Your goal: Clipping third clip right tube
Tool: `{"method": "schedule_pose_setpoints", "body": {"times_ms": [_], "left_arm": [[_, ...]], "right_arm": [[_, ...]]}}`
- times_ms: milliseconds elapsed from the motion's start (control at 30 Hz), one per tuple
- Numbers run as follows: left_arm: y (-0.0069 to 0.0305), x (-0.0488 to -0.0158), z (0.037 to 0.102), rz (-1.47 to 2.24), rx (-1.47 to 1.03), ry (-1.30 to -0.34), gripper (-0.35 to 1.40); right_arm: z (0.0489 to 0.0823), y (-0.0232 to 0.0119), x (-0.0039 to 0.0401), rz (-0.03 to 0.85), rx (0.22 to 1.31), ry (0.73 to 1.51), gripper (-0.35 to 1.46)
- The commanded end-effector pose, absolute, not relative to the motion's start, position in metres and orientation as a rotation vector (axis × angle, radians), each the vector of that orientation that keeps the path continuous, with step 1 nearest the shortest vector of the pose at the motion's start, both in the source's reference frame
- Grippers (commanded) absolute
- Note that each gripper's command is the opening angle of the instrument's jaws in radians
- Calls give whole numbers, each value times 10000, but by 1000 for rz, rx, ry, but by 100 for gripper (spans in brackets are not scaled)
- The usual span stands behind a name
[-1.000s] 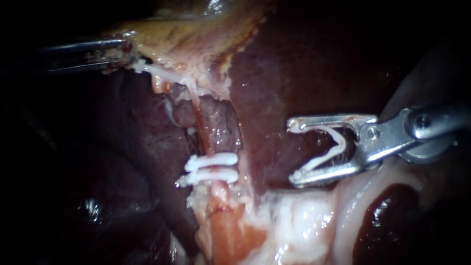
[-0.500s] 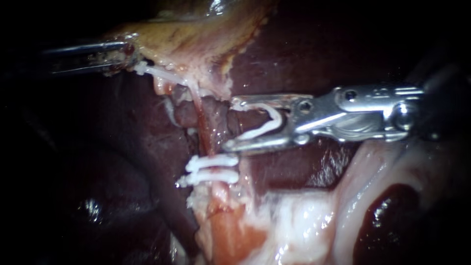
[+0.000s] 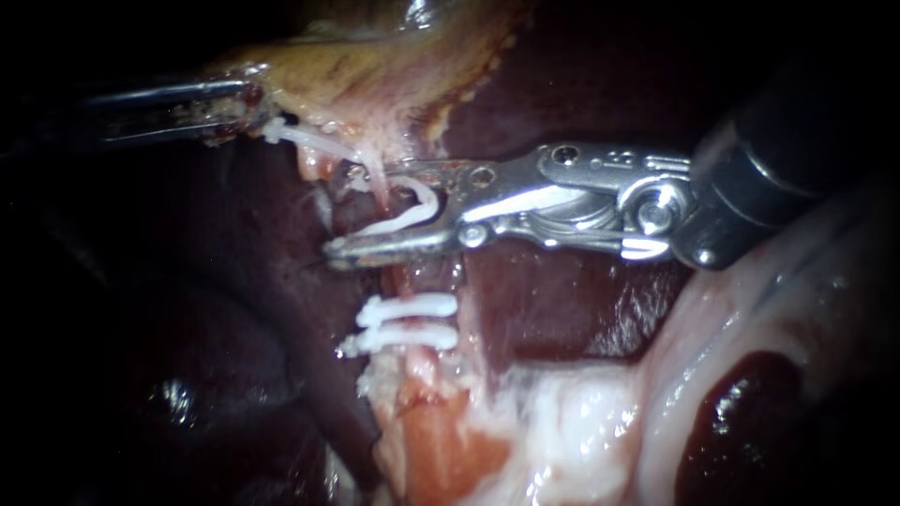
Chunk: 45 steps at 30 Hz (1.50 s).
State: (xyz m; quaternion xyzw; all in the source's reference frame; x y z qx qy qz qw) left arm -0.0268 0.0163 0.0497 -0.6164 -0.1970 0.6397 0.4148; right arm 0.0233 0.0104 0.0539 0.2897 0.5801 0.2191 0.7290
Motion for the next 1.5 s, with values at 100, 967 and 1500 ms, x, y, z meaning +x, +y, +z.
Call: {"method": "schedule_pose_setpoints", "body": {"times_ms": [100, 967, 1500], "left_arm": [[163, -267, 497, 1607, -1548, -495, -35], [164, -270, 497, 1606, -1546, -490, -35], [164, -271, 497, 1606, -1546, -490, -35]], "right_arm": [[522, 105, 234, 474, 656, 1299, 50], [482, 107, 229, 446, 769, 1358, -17], [486, 107, 222, 525, 829, 1328, -35]]}}
